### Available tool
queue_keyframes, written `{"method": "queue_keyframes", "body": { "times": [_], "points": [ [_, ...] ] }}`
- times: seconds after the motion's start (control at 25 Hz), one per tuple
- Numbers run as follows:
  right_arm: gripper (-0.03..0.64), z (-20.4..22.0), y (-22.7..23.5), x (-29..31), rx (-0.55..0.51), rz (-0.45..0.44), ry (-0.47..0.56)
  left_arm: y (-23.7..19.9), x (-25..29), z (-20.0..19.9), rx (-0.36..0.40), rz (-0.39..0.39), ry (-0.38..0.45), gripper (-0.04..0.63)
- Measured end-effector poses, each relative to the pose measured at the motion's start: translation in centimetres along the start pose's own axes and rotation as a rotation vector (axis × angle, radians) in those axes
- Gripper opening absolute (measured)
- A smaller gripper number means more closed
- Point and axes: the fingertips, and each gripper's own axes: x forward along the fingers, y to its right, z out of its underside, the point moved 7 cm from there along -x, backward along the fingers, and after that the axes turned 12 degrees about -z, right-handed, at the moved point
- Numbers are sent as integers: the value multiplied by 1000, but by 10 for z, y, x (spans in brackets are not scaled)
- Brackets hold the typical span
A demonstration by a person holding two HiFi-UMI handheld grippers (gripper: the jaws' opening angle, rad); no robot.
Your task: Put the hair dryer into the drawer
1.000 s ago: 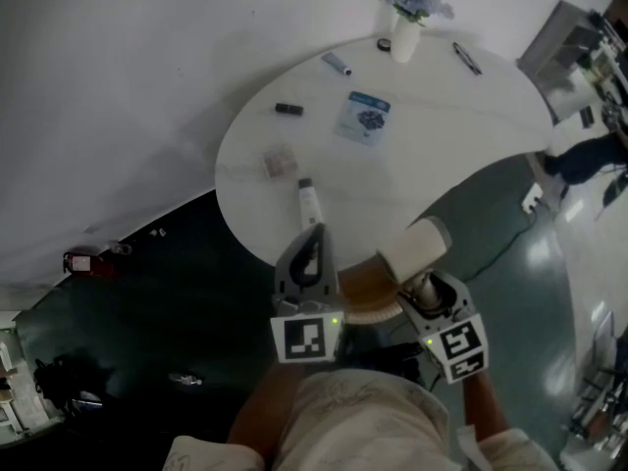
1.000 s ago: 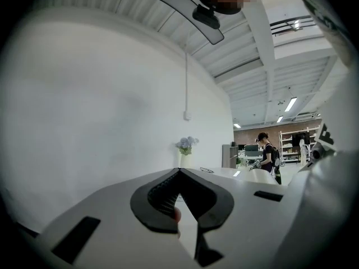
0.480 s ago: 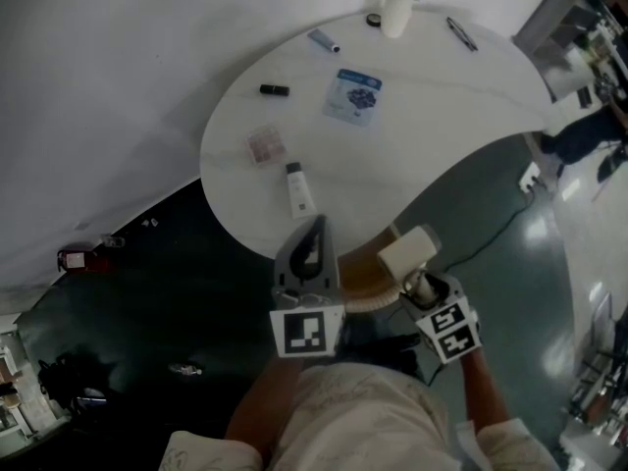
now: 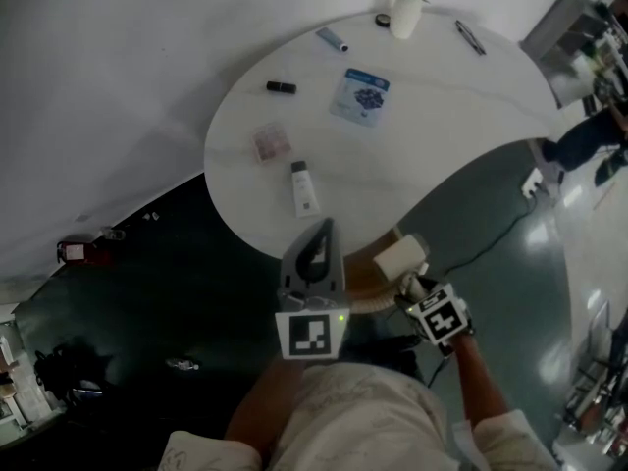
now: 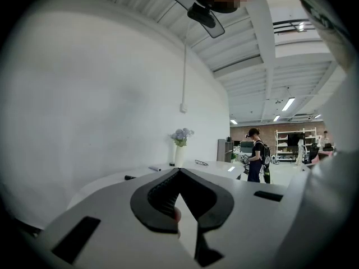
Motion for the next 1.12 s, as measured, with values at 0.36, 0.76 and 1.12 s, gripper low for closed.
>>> {"method": "queue_keyframes", "body": {
  "times": [0.36, 0.76, 1.12],
  "points": [
    [264, -17, 2, 36, 5, -54, -56, -12, -6, 0, 2, -34, 4, -5],
    [264, -52, 3, 72, -7, -68, -27, -29, -17, 1, -17, -88, 11, -5],
    [264, -71, 15, 107, -7, -26, 67, -37, -28, 4, 4, -114, 10, -5]
  ]
}}
